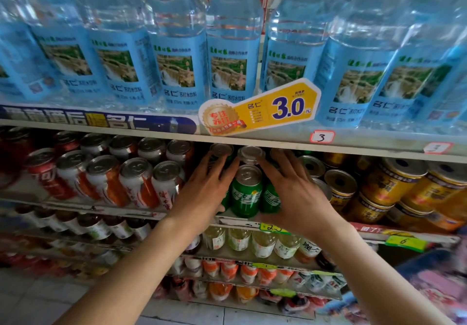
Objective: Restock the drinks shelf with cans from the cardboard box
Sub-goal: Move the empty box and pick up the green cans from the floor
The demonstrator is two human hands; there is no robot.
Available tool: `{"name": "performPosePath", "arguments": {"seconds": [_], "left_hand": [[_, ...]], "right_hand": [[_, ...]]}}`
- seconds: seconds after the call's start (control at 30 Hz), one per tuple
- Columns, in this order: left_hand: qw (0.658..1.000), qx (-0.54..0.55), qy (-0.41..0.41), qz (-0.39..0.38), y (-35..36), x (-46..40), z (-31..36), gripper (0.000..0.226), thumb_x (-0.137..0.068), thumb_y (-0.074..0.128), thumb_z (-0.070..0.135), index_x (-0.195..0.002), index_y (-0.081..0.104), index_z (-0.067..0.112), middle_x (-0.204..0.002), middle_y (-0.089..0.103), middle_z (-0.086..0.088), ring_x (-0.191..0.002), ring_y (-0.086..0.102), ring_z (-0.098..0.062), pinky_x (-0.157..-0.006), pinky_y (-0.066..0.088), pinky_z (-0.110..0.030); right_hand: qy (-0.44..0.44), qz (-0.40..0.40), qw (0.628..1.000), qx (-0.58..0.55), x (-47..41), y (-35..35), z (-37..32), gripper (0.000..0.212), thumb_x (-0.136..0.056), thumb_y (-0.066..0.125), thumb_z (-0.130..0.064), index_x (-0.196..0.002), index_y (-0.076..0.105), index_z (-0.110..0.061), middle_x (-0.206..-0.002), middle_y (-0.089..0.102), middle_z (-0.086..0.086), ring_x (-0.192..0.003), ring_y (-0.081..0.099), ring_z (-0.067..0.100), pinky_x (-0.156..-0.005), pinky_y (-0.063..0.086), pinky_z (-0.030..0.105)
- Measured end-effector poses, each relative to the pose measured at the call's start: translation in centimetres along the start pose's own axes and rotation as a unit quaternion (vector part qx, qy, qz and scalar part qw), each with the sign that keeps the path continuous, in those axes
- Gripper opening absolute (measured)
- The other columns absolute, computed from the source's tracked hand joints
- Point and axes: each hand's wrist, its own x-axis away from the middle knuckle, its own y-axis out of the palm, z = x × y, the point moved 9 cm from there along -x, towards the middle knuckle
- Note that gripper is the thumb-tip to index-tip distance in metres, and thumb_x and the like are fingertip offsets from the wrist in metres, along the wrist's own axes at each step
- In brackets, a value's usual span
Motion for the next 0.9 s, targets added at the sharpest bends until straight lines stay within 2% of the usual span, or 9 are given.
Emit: {"name": "performPosePath", "arguments": {"seconds": [0.07, 0.17, 0.27, 0.43, 0.57, 0.73, 0.8, 0.9], "left_hand": [[1.000, 0.005, -0.007, 0.006, -0.1, -0.1, -0.1, 0.127, -0.056, 0.092, 0.036, -0.152, 0.011, 0.016, -0.157, 0.027, -0.012, -0.143, 0.029, -0.039, -0.110, 0.040, -0.047], [1.000, 0.008, 0.005, 0.007, -0.1, 0.2, 0.1, 0.118, -0.068, 0.085, 0.035, -0.154, 0.008, 0.014, -0.161, 0.014, -0.009, -0.147, 0.018, -0.036, -0.116, 0.033, -0.044], [1.000, 0.007, 0.006, 0.013, -0.5, 0.4, 0.2, 0.114, -0.070, 0.084, 0.031, -0.154, 0.010, 0.014, -0.161, 0.014, -0.009, -0.147, 0.019, -0.036, -0.115, 0.031, -0.042], [1.000, 0.024, 0.013, 0.008, -0.4, 0.4, 0.1, 0.111, -0.076, 0.080, 0.028, -0.155, 0.004, 0.018, -0.162, 0.006, -0.006, -0.149, 0.012, -0.033, -0.116, 0.033, -0.042], [0.999, 0.046, 0.001, 0.008, -0.3, 0.3, -0.4, 0.114, -0.073, 0.083, 0.027, -0.155, 0.005, 0.020, -0.163, 0.002, -0.006, -0.150, 0.009, -0.029, -0.114, 0.034, -0.042], [0.998, 0.060, 0.000, 0.013, -0.3, 0.3, -0.3, 0.113, -0.072, 0.084, 0.028, -0.155, 0.008, 0.022, -0.162, 0.004, -0.008, -0.150, 0.008, -0.030, -0.117, 0.031, -0.043], [0.997, 0.078, -0.002, 0.021, -0.5, 0.4, -0.2, 0.114, -0.066, 0.086, 0.036, -0.154, 0.015, 0.021, -0.161, 0.010, -0.009, -0.149, 0.010, -0.032, -0.118, 0.029, -0.044], [0.994, 0.099, -0.004, 0.037, -0.9, 0.4, 0.1, 0.117, -0.060, 0.082, 0.058, -0.152, 0.021, 0.018, -0.158, 0.017, -0.011, -0.149, 0.013, -0.032, -0.120, 0.021, -0.043]], "right_hand": [[-0.004, 0.045, 0.998, 0.036, -0.7, -0.5, -1.5, 0.103, -0.073, 0.063, -0.071, -0.154, 0.008, -0.038, -0.160, 0.016, 0.002, -0.148, 0.012, 0.032, -0.120, 0.019, 0.055], [-0.001, 0.056, 0.994, 0.095, -1.6, 0.3, -2.6, 0.094, -0.077, 0.058, -0.071, -0.153, 0.019, -0.032, -0.158, 0.029, 0.005, -0.145, 0.027, 0.033, -0.114, 0.024, 0.060], [-0.003, 0.055, 0.993, 0.102, -1.6, 0.7, -2.1, 0.092, -0.077, 0.058, -0.070, -0.153, 0.024, -0.031, -0.155, 0.036, 0.004, -0.142, 0.034, 0.032, -0.112, 0.029, 0.058], [-0.010, 0.062, 0.991, 0.121, -1.8, 0.7, -2.1, 0.092, -0.076, 0.059, -0.070, -0.152, 0.027, -0.030, -0.152, 0.040, 0.003, -0.139, 0.037, 0.032, -0.112, 0.030, 0.056], [-0.007, 0.060, 0.991, 0.118, -2.0, 0.8, -2.3, 0.094, -0.074, 0.063, -0.070, -0.151, 0.028, -0.029, -0.151, 0.041, 0.004, -0.138, 0.038, 0.033, -0.111, 0.030, 0.057], [-0.022, 0.051, 0.991, 0.121, -1.6, 0.6, -2.4, 0.096, -0.076, 0.051, -0.079, -0.153, 0.021, -0.030, -0.156, 0.031, 0.005, -0.142, 0.030, 0.036, -0.114, 0.025, 0.060], [-0.021, 0.045, 0.991, 0.127, -1.5, 0.4, -2.6, 0.101, -0.071, 0.045, -0.084, -0.153, 0.022, -0.031, -0.157, 0.029, 0.008, -0.142, 0.028, 0.040, -0.114, 0.022, 0.063], [-0.011, 0.032, 0.991, 0.133, -1.7, 0.7, -2.6, 0.102, -0.070, 0.058, -0.077, -0.153, 0.017, -0.034, -0.157, 0.027, 0.008, -0.141, 0.028, 0.041, -0.114, 0.021, 0.062]]}}
